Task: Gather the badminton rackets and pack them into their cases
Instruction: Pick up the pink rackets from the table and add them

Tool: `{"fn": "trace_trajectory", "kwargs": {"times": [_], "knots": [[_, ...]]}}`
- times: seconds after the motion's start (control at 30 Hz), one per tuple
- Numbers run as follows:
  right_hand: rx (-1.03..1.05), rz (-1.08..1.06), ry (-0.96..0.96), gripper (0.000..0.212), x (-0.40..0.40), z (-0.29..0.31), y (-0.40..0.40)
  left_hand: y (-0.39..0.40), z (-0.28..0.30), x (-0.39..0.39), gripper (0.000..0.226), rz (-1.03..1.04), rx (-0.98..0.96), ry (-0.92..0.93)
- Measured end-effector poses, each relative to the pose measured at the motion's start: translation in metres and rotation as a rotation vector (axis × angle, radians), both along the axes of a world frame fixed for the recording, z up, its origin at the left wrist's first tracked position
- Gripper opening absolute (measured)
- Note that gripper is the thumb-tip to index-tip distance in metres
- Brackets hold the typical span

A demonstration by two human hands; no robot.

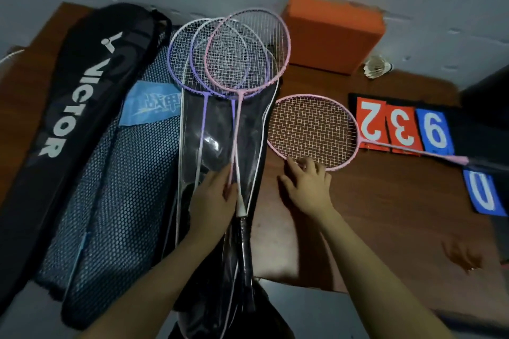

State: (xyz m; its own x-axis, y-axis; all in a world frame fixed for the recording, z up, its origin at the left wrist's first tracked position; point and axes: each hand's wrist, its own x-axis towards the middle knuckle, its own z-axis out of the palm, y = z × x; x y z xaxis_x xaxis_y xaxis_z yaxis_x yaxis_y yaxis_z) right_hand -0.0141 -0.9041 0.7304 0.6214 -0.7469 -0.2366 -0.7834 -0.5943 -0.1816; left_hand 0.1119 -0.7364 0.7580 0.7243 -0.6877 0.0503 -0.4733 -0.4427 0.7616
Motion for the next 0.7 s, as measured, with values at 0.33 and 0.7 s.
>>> {"fn": "trace_trajectory", "kwargs": {"times": [0.33,0.7], "knots": [[-0.008,-0.018,-0.222,0.041,-0.029,0.013,-0.03,-0.042,-0.012,-0.016,0.042,-0.179,0.115,-0.243],[-0.185,-0.012,-0.001,0.05,-0.128,-0.001,-0.153,-0.163,-0.024,-0.121,0.067,-0.113,0.521,-0.102]]}}
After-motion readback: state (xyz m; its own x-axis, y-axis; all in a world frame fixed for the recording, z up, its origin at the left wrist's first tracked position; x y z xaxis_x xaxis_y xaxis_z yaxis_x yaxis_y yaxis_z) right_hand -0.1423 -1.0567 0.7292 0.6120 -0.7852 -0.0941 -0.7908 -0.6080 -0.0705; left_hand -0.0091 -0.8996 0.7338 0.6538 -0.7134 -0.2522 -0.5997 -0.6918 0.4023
